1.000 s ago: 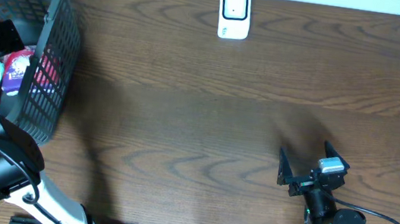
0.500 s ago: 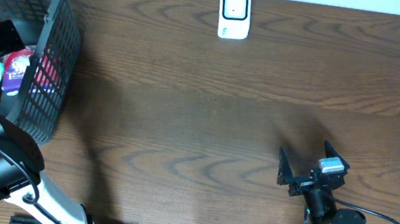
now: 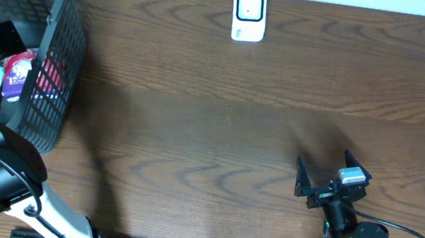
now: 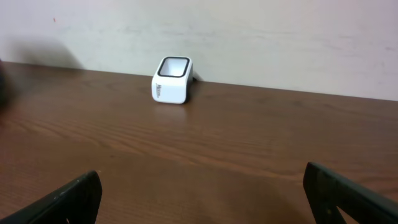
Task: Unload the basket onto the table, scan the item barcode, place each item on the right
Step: 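Lower the left gripper onto the purple-pink pad pack in the basket, then grasp the purple pad pack with the left gripper and lift it out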
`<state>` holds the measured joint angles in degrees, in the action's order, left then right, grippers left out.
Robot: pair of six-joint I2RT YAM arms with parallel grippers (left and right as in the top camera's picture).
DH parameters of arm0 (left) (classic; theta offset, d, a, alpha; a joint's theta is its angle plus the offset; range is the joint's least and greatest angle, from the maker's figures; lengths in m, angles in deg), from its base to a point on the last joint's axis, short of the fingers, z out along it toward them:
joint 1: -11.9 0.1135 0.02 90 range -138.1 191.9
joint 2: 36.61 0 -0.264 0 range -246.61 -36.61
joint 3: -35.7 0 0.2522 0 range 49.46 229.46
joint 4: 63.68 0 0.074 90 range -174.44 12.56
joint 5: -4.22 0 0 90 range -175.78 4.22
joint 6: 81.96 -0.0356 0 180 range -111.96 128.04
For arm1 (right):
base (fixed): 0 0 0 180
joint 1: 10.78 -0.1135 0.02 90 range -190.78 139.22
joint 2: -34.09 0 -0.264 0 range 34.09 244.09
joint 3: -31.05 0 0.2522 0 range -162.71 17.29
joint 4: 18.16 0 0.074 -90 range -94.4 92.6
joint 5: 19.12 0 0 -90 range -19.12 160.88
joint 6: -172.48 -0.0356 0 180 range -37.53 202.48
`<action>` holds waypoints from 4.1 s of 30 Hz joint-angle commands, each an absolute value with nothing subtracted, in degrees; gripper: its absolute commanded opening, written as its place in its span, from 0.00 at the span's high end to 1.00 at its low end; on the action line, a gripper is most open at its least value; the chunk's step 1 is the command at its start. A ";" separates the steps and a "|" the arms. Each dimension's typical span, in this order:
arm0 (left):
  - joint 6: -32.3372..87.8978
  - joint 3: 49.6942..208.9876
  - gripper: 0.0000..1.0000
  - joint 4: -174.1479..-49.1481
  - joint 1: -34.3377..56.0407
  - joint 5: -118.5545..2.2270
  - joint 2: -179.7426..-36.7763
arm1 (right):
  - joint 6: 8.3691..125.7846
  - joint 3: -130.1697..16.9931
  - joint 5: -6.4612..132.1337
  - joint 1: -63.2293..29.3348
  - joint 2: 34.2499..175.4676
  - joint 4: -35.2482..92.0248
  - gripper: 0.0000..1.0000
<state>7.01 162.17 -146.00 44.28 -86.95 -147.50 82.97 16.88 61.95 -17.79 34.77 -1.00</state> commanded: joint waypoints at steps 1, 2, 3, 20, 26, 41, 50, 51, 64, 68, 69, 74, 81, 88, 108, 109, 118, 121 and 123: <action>7.92 162.80 0.02 -145.91 44.35 -86.21 -147.88 | 82.51 16.97 62.41 -17.96 34.40 -0.76 0.01; 7.92 162.80 0.02 -145.89 44.35 -86.21 -147.88 | 82.51 16.97 62.41 -17.96 34.40 -0.74 0.01; 7.92 162.80 0.02 -145.87 44.35 -86.18 -147.88 | 82.51 16.97 62.41 -17.96 34.40 -0.74 0.01; 7.95 162.80 0.02 -143.53 44.35 -86.18 -147.88 | 82.51 16.97 62.39 -17.96 34.40 -0.76 0.01; 7.95 162.76 0.02 -143.24 44.35 -86.12 -147.88 | 82.51 16.97 62.41 -17.96 34.40 -0.76 0.01; 7.95 159.46 0.02 -137.93 44.37 -86.23 -147.88 | 82.53 16.97 62.41 -17.96 34.40 -0.76 0.01; 7.92 158.69 0.23 -139.81 44.35 -86.18 -151.87 | 82.53 16.97 62.41 -17.96 34.40 -0.76 0.01; 7.92 158.37 0.26 -140.68 44.35 -86.18 -153.01 | 82.53 16.97 62.41 -17.96 34.40 -0.76 0.01; 2.66 155.83 0.34 -145.12 43.65 -80.20 -162.41 | 82.51 16.97 62.41 -17.96 34.40 -0.76 0.01; 2.50 155.81 0.13 -144.71 42.90 -80.17 -162.56 | 82.53 16.97 62.41 -17.96 34.40 -0.76 0.01; 2.50 155.81 0.12 -144.68 42.77 -80.17 -162.56 | 82.51 16.97 62.39 -17.96 34.40 -0.76 0.01; 2.61 156.73 0.12 -145.38 42.75 -80.20 -162.13 | 82.51 16.97 62.41 -17.96 34.40 -0.76 0.01; 2.77 162.26 0.12 -145.52 42.75 -77.11 -158.93 | 82.51 16.97 62.41 -17.96 34.40 -0.76 0.01; 2.98 161.82 0.12 -142.61 43.21 -77.40 -157.95 | 82.51 16.97 62.41 -17.96 34.40 -0.74 0.01; 2.94 142.76 0.57 -128.93 44.35 -77.40 -158.34 | 82.51 16.97 62.41 -17.96 34.40 -0.74 0.01; 2.94 142.74 0.70 -128.93 44.35 -77.40 -158.34 | 82.53 16.97 62.41 -17.96 34.40 -0.76 0.01; 3.51 145.62 0.93 -130.72 44.35 -77.16 -152.90 | 82.51 16.97 62.41 -17.96 34.40 -0.76 0.01; 4.32 147.07 0.93 -129.93 44.35 -77.16 -147.37 | 82.51 16.97 62.39 -17.96 34.40 -0.76 0.01; 6.72 147.18 0.93 -127.09 44.37 -77.16 -141.82 | 82.51 16.97 62.41 -17.96 34.40 -0.76 0.01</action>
<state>4.01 145.67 -128.99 44.43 -78.12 -150.48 82.97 16.88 61.93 -17.79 34.77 -1.00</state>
